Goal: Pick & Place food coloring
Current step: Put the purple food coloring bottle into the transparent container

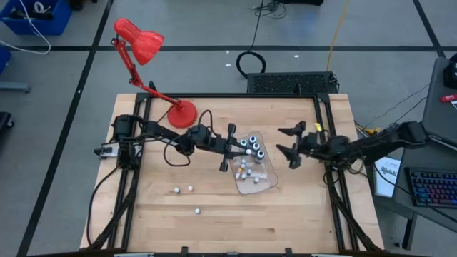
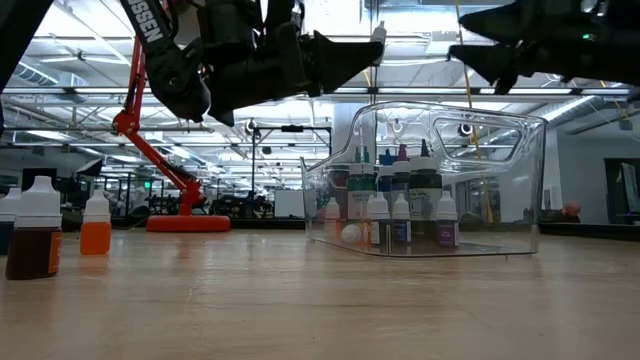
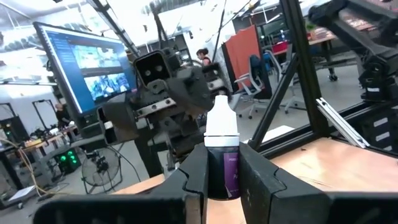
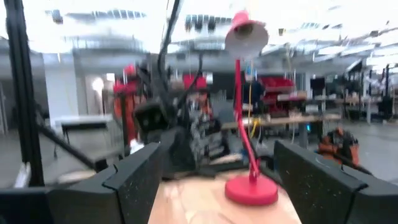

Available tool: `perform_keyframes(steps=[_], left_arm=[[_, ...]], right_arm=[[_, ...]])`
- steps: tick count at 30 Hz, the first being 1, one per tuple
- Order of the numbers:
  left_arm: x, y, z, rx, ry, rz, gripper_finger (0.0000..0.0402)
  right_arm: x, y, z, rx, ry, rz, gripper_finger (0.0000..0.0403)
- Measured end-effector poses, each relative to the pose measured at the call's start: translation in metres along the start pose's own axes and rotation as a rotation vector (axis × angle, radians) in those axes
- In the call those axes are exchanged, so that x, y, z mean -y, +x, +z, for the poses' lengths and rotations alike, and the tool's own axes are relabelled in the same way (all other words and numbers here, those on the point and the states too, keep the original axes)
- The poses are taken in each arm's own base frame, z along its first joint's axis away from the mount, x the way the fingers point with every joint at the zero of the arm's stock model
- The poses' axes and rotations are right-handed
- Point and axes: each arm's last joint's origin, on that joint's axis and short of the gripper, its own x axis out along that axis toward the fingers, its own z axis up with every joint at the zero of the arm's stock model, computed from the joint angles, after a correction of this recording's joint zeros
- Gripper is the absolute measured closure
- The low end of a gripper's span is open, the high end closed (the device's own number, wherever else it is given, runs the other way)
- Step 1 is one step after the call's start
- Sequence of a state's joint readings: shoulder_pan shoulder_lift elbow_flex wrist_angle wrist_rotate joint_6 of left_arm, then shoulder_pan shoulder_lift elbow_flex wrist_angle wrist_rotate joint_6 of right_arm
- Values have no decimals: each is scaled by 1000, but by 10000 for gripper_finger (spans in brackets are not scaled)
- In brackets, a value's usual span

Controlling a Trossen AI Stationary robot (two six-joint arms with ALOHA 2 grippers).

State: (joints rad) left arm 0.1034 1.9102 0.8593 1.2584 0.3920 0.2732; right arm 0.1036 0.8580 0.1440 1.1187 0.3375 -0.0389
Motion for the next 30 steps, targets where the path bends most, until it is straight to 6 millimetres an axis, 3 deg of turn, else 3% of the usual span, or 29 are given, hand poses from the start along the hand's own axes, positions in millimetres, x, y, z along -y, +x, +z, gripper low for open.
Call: perform_keyframes(steps=[9, 13, 22, 30], left_arm=[[-2, -1, -3, -40, -27, 41, 341], [-2, -1, -4, -46, -32, 46, 341], [-2, -1, -8, -85, -43, 40, 341], [-9, -4, -8, -88, -38, 59, 342]], right_arm=[[-27, 69, -21, -187, -129, 67, 108], [-35, 90, -31, -219, -180, 77, 108], [-39, 100, -38, -239, -202, 79, 110], [-41, 94, -22, -247, -228, 97, 116]])
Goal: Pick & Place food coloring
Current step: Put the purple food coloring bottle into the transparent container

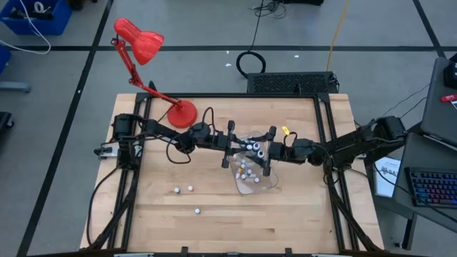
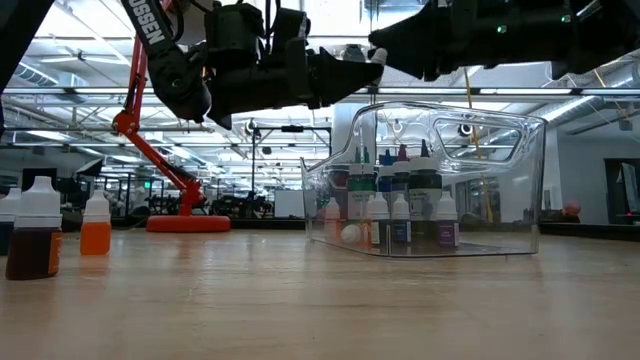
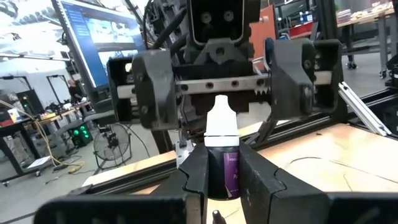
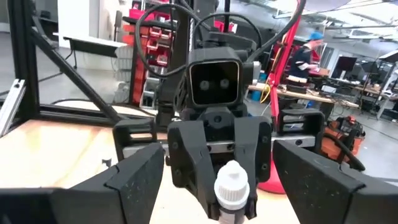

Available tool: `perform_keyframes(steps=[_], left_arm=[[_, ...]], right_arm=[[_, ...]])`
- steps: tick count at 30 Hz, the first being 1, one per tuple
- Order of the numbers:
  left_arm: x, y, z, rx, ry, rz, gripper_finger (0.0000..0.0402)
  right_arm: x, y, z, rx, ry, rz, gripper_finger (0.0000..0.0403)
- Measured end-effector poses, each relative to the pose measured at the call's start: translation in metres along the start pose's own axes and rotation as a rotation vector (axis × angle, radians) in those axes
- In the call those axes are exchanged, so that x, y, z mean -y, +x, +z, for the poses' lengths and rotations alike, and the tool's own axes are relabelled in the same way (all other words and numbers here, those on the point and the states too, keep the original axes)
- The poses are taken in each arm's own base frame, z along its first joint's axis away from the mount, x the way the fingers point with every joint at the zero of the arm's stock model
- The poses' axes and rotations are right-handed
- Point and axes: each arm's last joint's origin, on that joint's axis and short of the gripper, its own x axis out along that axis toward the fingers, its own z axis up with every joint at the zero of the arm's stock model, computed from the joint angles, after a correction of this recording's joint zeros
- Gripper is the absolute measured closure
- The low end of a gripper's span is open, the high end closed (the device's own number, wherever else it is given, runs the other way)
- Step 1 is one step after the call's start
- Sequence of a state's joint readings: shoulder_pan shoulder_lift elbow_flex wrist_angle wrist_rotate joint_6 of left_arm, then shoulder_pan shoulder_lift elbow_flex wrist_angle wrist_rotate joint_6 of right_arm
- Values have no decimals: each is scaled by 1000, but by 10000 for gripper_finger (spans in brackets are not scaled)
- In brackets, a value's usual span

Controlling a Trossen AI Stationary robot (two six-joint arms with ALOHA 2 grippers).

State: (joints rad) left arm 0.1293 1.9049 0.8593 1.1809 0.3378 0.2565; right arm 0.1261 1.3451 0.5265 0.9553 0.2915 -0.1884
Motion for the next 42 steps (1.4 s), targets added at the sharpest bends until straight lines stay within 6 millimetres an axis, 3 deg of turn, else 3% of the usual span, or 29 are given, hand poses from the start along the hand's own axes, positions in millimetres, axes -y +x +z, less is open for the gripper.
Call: perform_keyframes(steps=[19, 25, 37, 42], left_arm=[[2, 1, 1, 4, -4, -7, 343], [2, 1, 1, 4, -6, -7, 343], [3, 1, 1, 1, -18, -12, 343], [3, 1, 0, -3, -24, -13, 343]], right_arm=[[2, -2, -3, -55, 1, -1, 130], [2, -2, -3, -55, -2, -2, 184], [2, -2, -3, -56, -51, 2, 348], [2, -2, -5, -73, -81, 7, 358]])
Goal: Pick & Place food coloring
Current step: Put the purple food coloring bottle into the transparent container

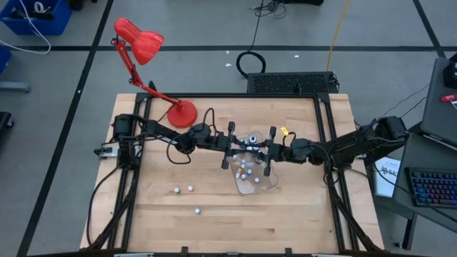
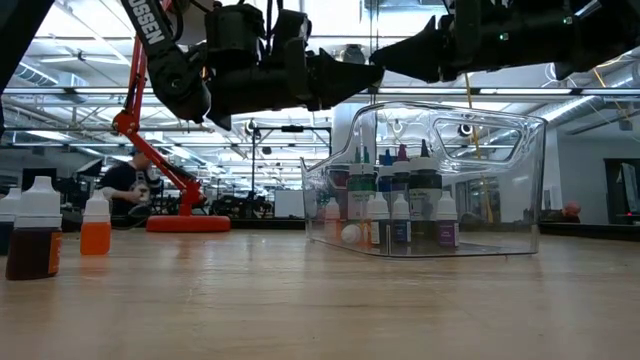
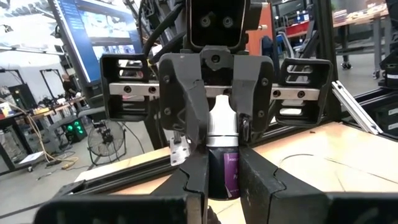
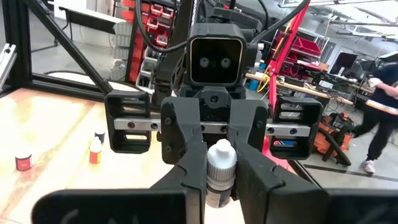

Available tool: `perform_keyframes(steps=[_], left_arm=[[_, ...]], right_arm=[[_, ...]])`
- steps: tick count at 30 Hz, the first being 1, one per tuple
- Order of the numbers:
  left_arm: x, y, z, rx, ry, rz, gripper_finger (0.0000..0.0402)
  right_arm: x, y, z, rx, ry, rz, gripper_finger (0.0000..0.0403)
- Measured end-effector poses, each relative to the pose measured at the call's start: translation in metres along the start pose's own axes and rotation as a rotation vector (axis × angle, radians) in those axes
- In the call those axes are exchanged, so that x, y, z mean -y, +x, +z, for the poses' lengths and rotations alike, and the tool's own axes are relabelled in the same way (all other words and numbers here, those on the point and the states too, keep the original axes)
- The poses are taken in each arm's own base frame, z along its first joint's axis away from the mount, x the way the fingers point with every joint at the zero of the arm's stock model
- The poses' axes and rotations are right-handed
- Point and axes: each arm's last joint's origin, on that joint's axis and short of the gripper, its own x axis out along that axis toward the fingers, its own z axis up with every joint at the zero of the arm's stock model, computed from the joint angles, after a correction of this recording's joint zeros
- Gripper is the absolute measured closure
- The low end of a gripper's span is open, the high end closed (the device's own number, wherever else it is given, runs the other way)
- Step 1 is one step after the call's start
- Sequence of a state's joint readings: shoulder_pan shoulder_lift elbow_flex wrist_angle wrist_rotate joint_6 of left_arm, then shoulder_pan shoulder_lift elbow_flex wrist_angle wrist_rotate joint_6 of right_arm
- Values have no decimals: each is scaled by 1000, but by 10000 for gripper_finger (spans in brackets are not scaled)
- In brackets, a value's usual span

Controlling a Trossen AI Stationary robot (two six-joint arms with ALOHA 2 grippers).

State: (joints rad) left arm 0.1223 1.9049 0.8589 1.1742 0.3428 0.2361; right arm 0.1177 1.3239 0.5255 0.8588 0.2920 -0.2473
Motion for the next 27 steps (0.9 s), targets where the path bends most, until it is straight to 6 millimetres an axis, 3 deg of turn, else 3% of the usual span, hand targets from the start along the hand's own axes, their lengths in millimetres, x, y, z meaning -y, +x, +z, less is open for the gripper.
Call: perform_keyframes(steps=[5, 10, 13, 16, 27], left_arm=[[0, 0, 1, -2, -53, 5, 341], [-3, -2, 14, 34, -154, 4, 250], [-6, -3, 28, 83, -176, 14, 202], [-5, -3, 27, 54, -197, 9, 174], [-4, -4, 21, -20, -227, -1, 157]], right_arm=[[0, -3, 7, -75, 6, 31, 358], [-2, -5, 35, -249, 26, 95, 358], [-9, -8, 36, -364, 13, 147, 358], [-10, -9, 49, -356, 58, 152, 358], [-18, -12, 44, -418, 204, 252, 358]])
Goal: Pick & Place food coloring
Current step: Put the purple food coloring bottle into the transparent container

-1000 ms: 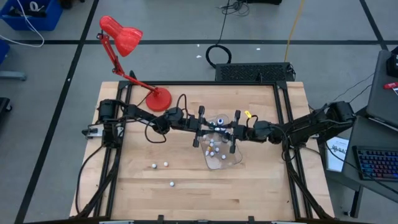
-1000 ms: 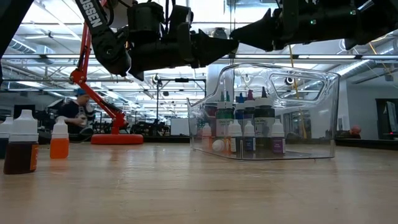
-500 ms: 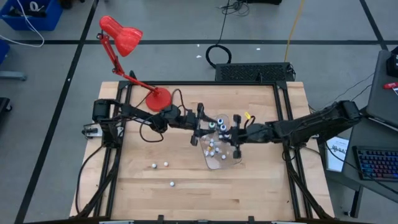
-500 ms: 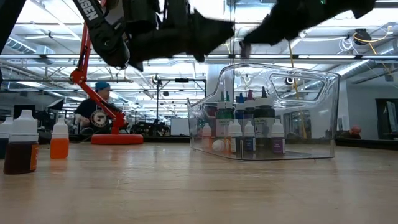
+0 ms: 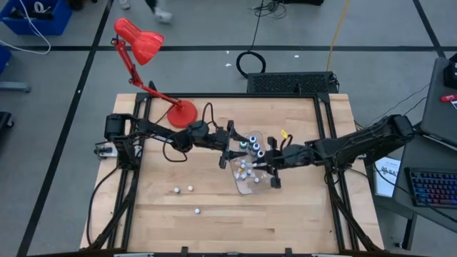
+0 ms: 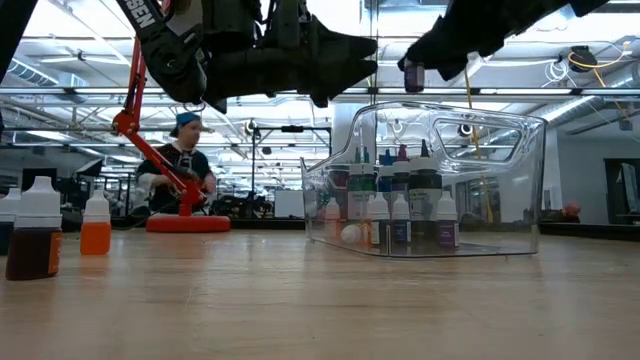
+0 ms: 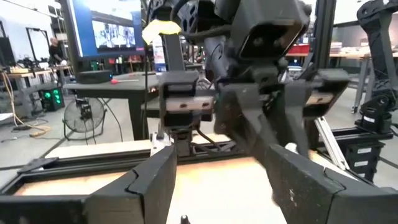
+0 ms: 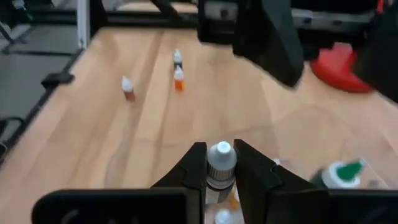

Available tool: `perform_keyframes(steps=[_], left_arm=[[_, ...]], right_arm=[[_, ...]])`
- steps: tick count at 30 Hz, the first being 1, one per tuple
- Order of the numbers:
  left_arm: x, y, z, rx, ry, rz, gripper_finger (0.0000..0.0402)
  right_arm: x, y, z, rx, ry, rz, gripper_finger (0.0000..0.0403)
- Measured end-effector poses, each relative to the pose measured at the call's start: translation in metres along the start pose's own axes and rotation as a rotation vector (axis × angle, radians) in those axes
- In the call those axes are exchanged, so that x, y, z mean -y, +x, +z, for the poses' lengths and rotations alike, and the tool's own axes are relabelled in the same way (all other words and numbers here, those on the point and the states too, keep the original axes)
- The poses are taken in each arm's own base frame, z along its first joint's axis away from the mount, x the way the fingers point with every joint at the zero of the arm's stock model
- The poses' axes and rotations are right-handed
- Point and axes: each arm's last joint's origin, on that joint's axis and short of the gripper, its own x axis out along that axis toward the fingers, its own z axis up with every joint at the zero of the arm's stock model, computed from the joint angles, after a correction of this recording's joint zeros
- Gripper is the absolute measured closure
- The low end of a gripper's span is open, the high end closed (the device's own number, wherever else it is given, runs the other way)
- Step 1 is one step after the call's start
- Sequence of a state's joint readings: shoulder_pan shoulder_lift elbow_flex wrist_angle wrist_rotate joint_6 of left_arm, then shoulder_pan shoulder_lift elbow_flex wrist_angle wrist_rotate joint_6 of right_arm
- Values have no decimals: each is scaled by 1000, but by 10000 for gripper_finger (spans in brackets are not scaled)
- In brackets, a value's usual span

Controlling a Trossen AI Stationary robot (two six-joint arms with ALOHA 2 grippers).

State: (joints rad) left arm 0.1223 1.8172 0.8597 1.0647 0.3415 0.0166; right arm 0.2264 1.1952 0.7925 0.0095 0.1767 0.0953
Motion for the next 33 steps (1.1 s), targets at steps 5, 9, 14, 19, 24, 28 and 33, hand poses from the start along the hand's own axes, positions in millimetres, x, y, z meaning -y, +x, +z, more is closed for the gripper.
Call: perform_keyframes(steps=[5, 9, 14, 19, 24, 28, 33], left_arm=[[0, 0, -1, -7, -3, 0, 156], [0, 0, -1, -8, 1, 0, 156], [0, 0, -2, -15, -2, 0, 156], [0, 0, -3, -28, -15, 0, 156], [0, 0, -5, -51, -23, 1, 156], [0, 0, -6, -60, -28, 1, 156], [0, 0, -7, -65, -27, 1, 156]], right_arm=[[0, 2, -5, -51, 46, 1, 358], [0, 6, -11, -94, 58, -14, 358], [-2, 7, -9, -75, 50, -7, 358], [-2, 7, -9, -72, 33, -9, 358], [-1, 7, -11, -96, 32, -12, 358], [-1, 10, -18, -157, 48, -23, 358], [-2, 23, -27, -192, 48, -28, 358]])
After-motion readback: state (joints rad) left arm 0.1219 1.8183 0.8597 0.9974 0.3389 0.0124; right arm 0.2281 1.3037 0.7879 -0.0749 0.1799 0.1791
